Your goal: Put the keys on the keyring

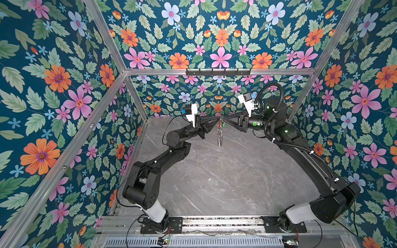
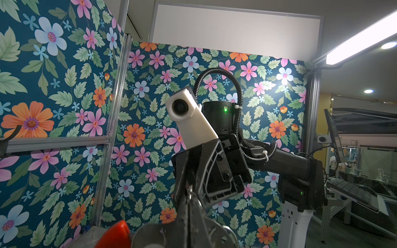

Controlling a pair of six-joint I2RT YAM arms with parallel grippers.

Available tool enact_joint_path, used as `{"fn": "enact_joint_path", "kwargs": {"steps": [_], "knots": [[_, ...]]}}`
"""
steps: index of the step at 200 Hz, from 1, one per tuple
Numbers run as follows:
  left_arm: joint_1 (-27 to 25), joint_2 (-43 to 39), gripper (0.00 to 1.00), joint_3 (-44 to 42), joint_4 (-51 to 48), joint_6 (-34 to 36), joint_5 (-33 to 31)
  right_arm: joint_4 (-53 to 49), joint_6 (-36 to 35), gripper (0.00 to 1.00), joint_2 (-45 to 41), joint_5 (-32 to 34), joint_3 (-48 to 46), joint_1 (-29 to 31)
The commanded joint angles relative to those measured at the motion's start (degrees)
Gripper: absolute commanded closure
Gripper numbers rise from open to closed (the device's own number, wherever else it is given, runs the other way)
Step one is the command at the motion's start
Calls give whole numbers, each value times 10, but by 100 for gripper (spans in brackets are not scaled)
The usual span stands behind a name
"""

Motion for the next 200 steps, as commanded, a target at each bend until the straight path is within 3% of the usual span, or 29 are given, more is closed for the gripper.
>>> {"fn": "enact_joint_path", "kwargs": {"steps": [1,75,187,200], "knots": [[0,-4,100,4,27,-3,-2,27,12,86,2,-20,1,1],[0,0,100,1,38,-5,-3,36,21,100,1,-22,-8,1],[-13,10,100,-1,59,-4,-8,4,23,100,33,-47,18,14],[-13,9,100,-6,61,-3,-9,-10,13,90,28,-37,19,14]]}}
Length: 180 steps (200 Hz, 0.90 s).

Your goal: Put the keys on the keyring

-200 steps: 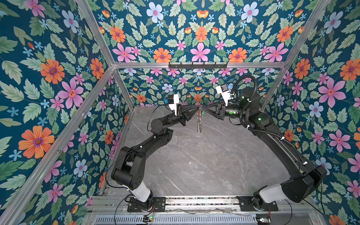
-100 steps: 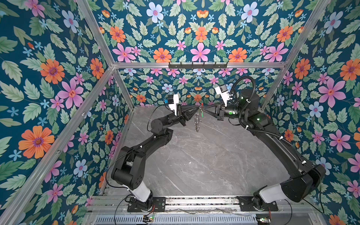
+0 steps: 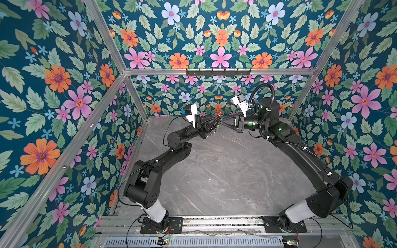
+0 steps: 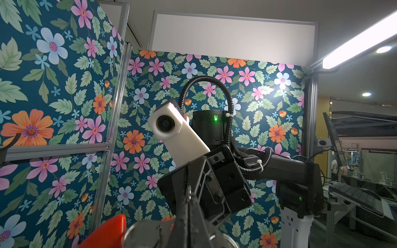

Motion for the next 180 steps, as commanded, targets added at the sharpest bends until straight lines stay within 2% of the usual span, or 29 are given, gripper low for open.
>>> {"fn": "enact_joint_path", "kwargs": {"steps": [1,33,69,96,127,180], "knots": [[-3,-1,100,-4,32,-1,11,-11,-17,89,-6,5,5,2],[-3,-8,100,-11,31,2,12,-47,-48,75,-45,69,-20,-12],[-3,-5,100,-9,31,0,11,-62,-66,72,-79,97,-29,-27],[-3,0,100,-3,36,-13,11,-55,-63,72,-73,79,-12,-27],[-4,1,100,-1,36,-15,9,-22,-39,78,-57,48,-1,-24],[-6,4,100,1,36,-17,8,-22,-39,84,-41,42,6,-14]]}}
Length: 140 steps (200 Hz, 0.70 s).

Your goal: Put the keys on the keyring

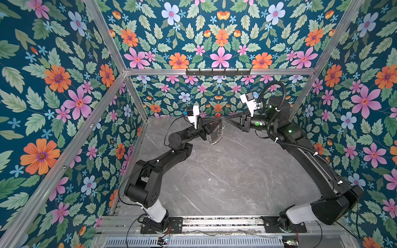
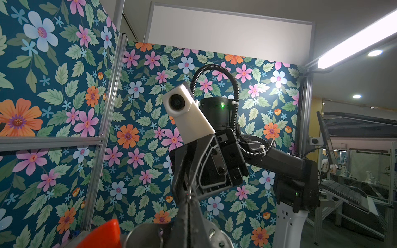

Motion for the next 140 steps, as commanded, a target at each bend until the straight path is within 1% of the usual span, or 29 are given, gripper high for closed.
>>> {"fn": "enact_joint_path", "kwargs": {"steps": [1,38,65,101,127,135,140], "knots": [[-1,1,100,5,36,-3,-3,24,4,84,2,-10,4,4],[-4,8,100,12,36,-10,-3,24,4,84,7,-9,8,8],[-5,10,100,12,36,-11,-3,24,4,82,11,-10,12,11],[-5,6,100,9,37,-11,-1,19,0,92,11,-9,13,11],[-4,4,100,4,35,-3,2,0,-17,99,7,1,15,11],[-3,3,91,3,30,5,11,-18,-29,100,8,3,20,11],[-1,-1,88,1,22,13,20,-35,-43,100,10,5,26,11]]}}
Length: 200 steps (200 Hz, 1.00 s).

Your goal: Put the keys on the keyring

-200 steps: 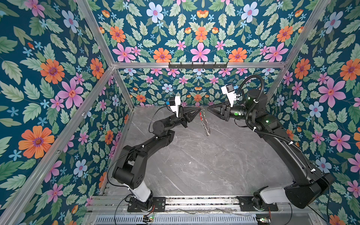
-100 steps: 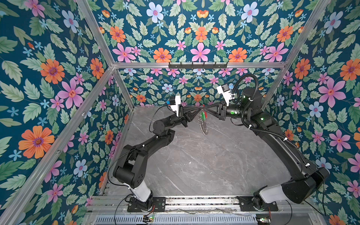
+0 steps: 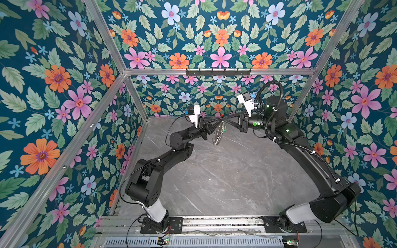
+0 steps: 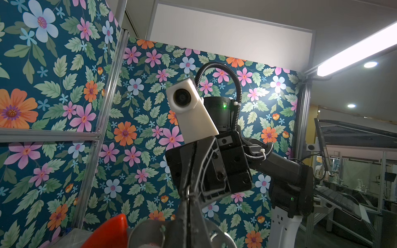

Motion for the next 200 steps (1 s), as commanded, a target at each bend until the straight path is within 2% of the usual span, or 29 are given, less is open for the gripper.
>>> {"fn": "enact_joint_path", "kwargs": {"steps": [1,13,26,35,45,65,86,103,117,169,200], "knots": [[4,-10,88,-3,20,33,25,-36,-25,100,-1,7,16,1],[9,-27,82,-12,-29,68,49,-94,-71,100,5,19,34,1],[14,-59,77,-24,-133,144,86,-167,-131,100,15,48,57,2],[15,-85,76,-29,-232,232,109,-216,-172,100,22,81,70,7],[15,-119,75,-19,-404,348,124,-259,-220,100,29,125,78,14],[12,-153,75,48,-778,642,121,-299,-287,100,34,195,76,27],[12,-142,76,114,-983,792,113,-309,-314,100,36,213,74,33],[12,-126,77,150,-1048,824,113,-306,-315,100,33,199,72,37],[12,-117,79,163,-1055,825,126,-303,-313,100,31,190,71,43],[12,-114,82,160,-976,768,162,-306,-313,100,30,191,71,60],[12,-115,83,160,-969,762,161,-305,-311,100,29,186,72,63]]}}
